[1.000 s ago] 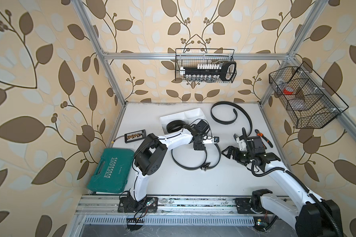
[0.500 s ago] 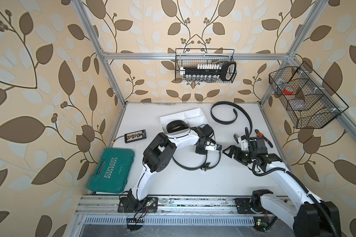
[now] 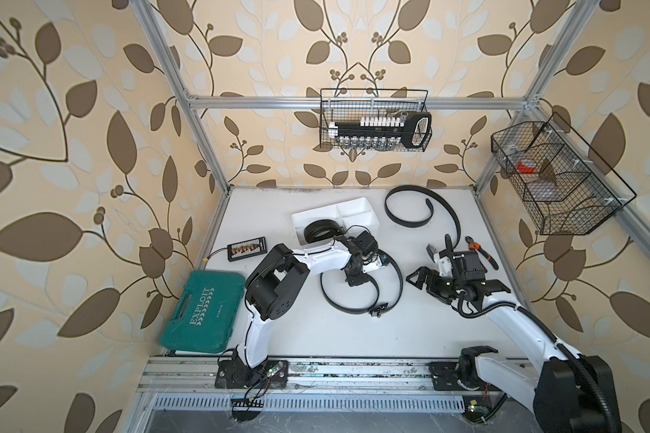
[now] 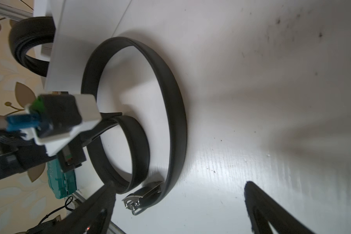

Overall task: Place the belts into the storage roll
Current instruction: Roll the belt at the center of the board.

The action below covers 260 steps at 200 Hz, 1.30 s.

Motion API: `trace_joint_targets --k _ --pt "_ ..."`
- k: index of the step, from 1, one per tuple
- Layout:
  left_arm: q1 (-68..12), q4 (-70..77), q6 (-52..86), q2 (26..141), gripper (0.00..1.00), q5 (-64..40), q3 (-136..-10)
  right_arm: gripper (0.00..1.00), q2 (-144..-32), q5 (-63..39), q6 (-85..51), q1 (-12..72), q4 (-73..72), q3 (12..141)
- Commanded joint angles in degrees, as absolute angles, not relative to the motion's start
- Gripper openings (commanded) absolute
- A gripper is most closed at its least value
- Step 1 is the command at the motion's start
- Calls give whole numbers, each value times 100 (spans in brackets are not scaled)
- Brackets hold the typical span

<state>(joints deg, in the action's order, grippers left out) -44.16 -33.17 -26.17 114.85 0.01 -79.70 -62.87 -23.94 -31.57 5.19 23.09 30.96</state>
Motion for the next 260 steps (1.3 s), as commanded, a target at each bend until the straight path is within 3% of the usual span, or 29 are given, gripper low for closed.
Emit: trace_joint_targets --k 1,30,43,53,73,89,142,180,209,237,260 --pt "-4387 -3728 -92 11231 0 930 -7927 99 -6584 -1903 -3309 939 2122 3142" --pt "-4388 -4137 1236 11292 0 1027 -7811 98 -7344 -1050 -3487 2022 2117 3607" --pt "-4392 -4232 1919 11172 0 1368 -7644 88 -7743 -813 -3502 2325 2144 3822" --pt "-4390 -4256 2280 11062 0 1471 -7514 72 -8017 -702 -3485 2500 2175 3932" --pt "-4388 -4203 2931 10737 0 1467 -7194 18 -8235 -385 -3468 2830 2333 4034" --pt "-4360 -4035 3475 10368 0 1352 -6824 0 -8111 -108 -3489 3067 2573 3984" --pt "-4487 -2950 5564 9344 0 -247 -5409 0 -7054 236 -3678 2827 3058 3507" --pt "-5411 -3051 6741 9222 0 41 -5558 0 -7665 1 -3026 1901 2888 4099" --pt "-5520 -3083 7133 9363 0 254 -5720 11 -7972 -263 -2744 1898 2870 4277" --pt "-5402 -3003 7186 9515 0 431 -5865 45 -7655 -511 -2760 1907 2821 4025" --pt "-5186 -3074 7075 9817 0 300 -6187 51 -7503 -579 -2775 1907 2778 3959"
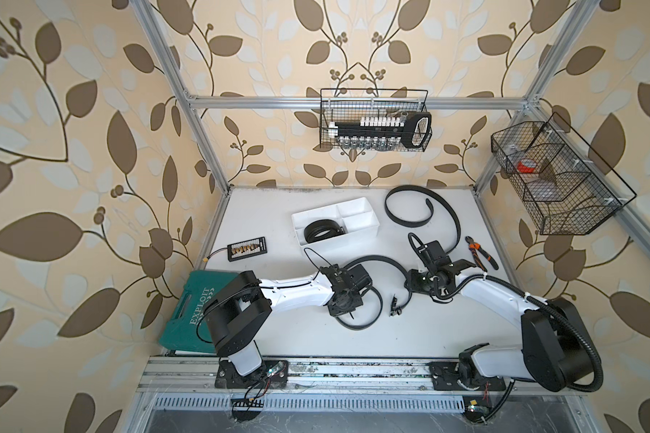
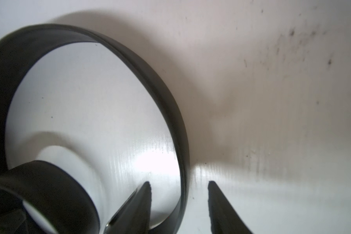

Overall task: Place the belts into the storage roll
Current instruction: Roll the belt at the center of the board.

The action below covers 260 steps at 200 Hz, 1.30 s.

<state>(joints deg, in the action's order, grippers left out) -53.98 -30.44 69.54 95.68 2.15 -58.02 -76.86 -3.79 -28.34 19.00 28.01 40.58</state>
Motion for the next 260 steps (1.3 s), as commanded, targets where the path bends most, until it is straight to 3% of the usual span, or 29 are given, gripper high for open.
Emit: trace_joint_targets --k 1,16,40,65,131,152,186,206,224,260 --pt "-5173 -3071 7066 9835 0 295 -6200 51 -7509 -580 -2776 1907 2778 3962" --pt "-5011 -3069 7030 10010 0 168 -6367 50 -7738 -721 -2777 1906 2763 4032" --pt "-4668 -2953 7169 10223 0 -89 -6503 40 -8157 -870 -2861 1904 2645 4061" --pt "-4432 -2990 7234 10502 0 -349 -6866 16 -8256 -987 -2910 1911 2672 3985" --pt "-4386 -3423 7217 11341 0 -717 -8108 13 -7508 -1613 -4261 3556 2312 3422" --pt "-4409 -3259 7303 11323 0 -829 -7994 16 -7396 -1440 -4341 3841 2493 3637" --pt "-4438 -3164 7315 11152 0 -906 -7725 52 -6620 -629 -3812 3566 2873 3848" --pt "-4440 -3305 7231 11142 0 -982 -7757 67 -6318 -516 -3421 3573 2478 3805" --pt "-4439 -3565 7128 11166 0 -1043 -7872 71 -6221 -626 -3026 3635 1784 3620" --pt "-4441 -4104 7024 11298 0 -1220 -8192 63 -6385 -278 -2338 3939 761 3369"
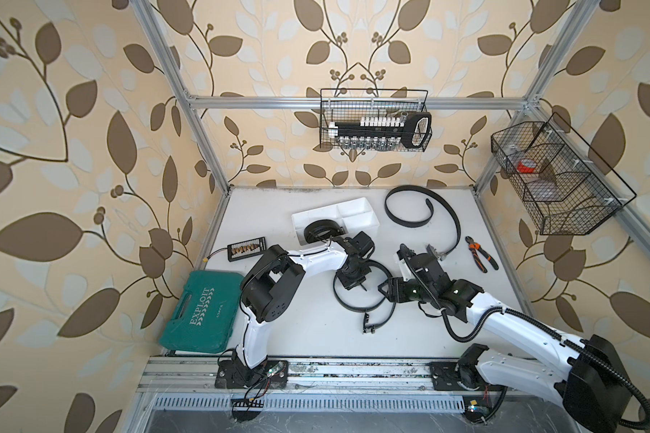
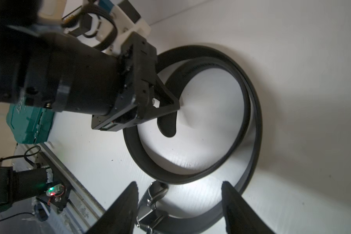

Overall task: Place the belts into the storage roll
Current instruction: Roll the belt at the center of the board.

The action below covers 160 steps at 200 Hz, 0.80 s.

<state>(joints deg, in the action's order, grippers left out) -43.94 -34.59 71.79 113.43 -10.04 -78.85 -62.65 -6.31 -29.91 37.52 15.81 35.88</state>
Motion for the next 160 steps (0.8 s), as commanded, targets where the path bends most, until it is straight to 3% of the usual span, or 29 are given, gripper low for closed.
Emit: trace_joint_targets --k 1,66,160 --pt "-4440 -4113 7023 11305 0 -1216 -8201 63 -6392 -249 -2325 3943 736 3363" --pt "-4440 -4486 6968 11235 0 -1360 -8462 52 -6748 149 -2018 4511 -271 2992" --pt "-4509 -4411 6970 11192 0 -1529 -8529 38 -7300 0 -2015 4609 -620 3054"
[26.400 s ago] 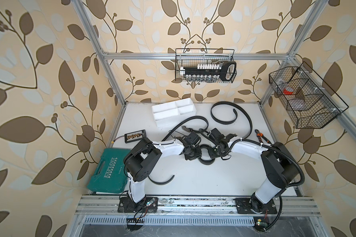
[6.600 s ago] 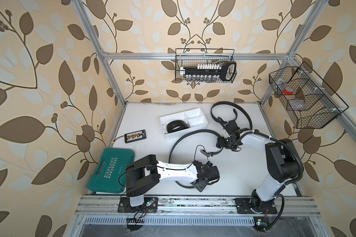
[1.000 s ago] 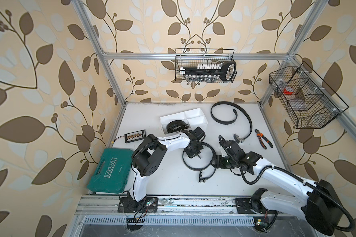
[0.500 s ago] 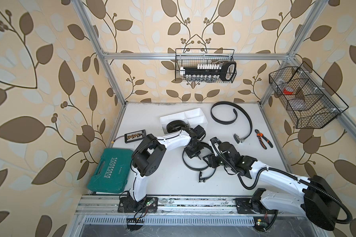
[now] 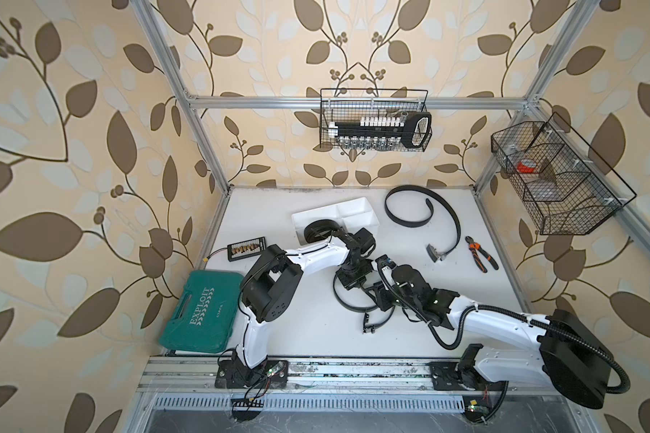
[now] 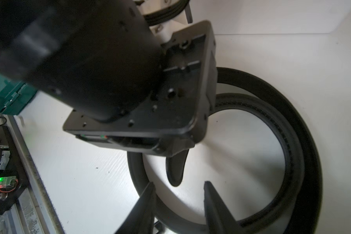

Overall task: Place the belts into the storage roll
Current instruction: Roll the belt at the center of the board.

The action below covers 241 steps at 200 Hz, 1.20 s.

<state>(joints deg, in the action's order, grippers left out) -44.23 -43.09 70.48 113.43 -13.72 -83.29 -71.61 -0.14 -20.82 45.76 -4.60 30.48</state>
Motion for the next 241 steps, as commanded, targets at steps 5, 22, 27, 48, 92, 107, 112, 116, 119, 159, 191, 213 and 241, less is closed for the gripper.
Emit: trace_joint_targets --k 5,22,27,48,92,107,112,116,119,159,191,213,241 --pt "-4509 -4404 6970 11189 0 -1534 -8531 37 -7320 0 -2014 4606 -640 3058" --pt "-4509 -4379 6958 11193 0 -1578 -8543 36 -7383 -8 -2028 4611 -694 3046" --pt "-4509 -4377 6953 11193 0 -1591 -8543 36 -7402 -9 -2027 4614 -717 3035" --pt "-4512 -4344 6955 11183 0 -1626 -8525 34 -7520 -24 -2038 4622 -773 3057" --pt "-4513 -4216 6935 11118 0 -1699 -8457 30 -7684 19 -2074 4623 -865 3023" --pt "-4509 -4143 6908 11125 1 -1781 -8453 24 -7656 33 -2083 4625 -929 2980" --pt "-4513 -4125 6899 11127 1 -1811 -8446 19 -7655 35 -2079 4623 -936 2976" --pt "-4513 -4107 6893 11126 2 -1824 -8444 16 -7654 43 -2082 4627 -937 2971" --pt "-4520 -4098 6891 11127 2 -1835 -8433 14 -7648 47 -2082 4628 -941 2973" --pt "-4520 -3984 6857 11034 10 -1868 -8364 3 -7591 104 -2109 4623 -931 2930" --pt "-4466 -3725 6824 10735 46 -1751 -8168 0 -7361 190 -2154 4623 -968 2738" --pt "-4406 -3758 6919 10332 82 -1423 -7916 0 -7116 213 -2228 4614 -967 2564" --pt "-4406 -3738 7020 9502 99 -871 -7363 0 -6828 208 -2339 4591 -1045 2279"
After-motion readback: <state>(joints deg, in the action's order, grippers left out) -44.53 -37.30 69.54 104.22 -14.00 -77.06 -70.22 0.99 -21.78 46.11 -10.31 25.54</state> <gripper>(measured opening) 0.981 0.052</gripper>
